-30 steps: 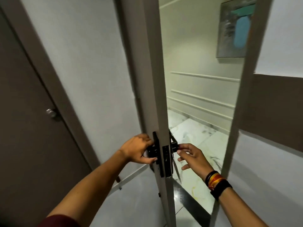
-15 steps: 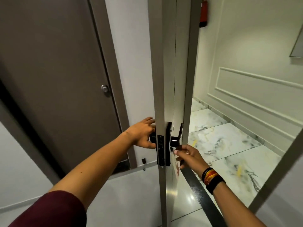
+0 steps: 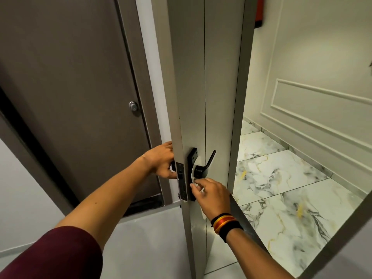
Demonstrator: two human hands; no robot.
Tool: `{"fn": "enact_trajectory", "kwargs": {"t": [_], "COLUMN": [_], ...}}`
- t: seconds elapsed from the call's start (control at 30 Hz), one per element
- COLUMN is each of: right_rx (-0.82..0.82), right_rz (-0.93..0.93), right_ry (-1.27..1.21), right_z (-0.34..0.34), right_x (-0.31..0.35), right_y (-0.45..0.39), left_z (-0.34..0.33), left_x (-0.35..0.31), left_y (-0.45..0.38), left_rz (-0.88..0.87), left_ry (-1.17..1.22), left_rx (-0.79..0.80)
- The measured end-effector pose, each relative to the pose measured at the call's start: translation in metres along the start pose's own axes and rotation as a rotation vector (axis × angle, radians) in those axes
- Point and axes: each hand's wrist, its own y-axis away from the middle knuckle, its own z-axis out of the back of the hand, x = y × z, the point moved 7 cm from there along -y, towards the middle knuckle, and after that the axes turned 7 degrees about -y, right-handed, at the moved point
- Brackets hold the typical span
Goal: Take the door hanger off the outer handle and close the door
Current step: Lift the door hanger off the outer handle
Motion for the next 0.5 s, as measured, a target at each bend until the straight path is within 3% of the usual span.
{"fn": "enact_trajectory", "kwargs": {"t": [0.5], "right_rx": [-0.049], "right_rz": [0.144], "right_ry": [0.176], "right_z": [-0.002], "right_x": [0.019], "right_y": [0.000], "left_z": [-0.020], "left_x": [0.011], "left_y": [-0.002], "left_rz": [0.093], "left_ry": [0.002], "left_rx": [0.121]}}
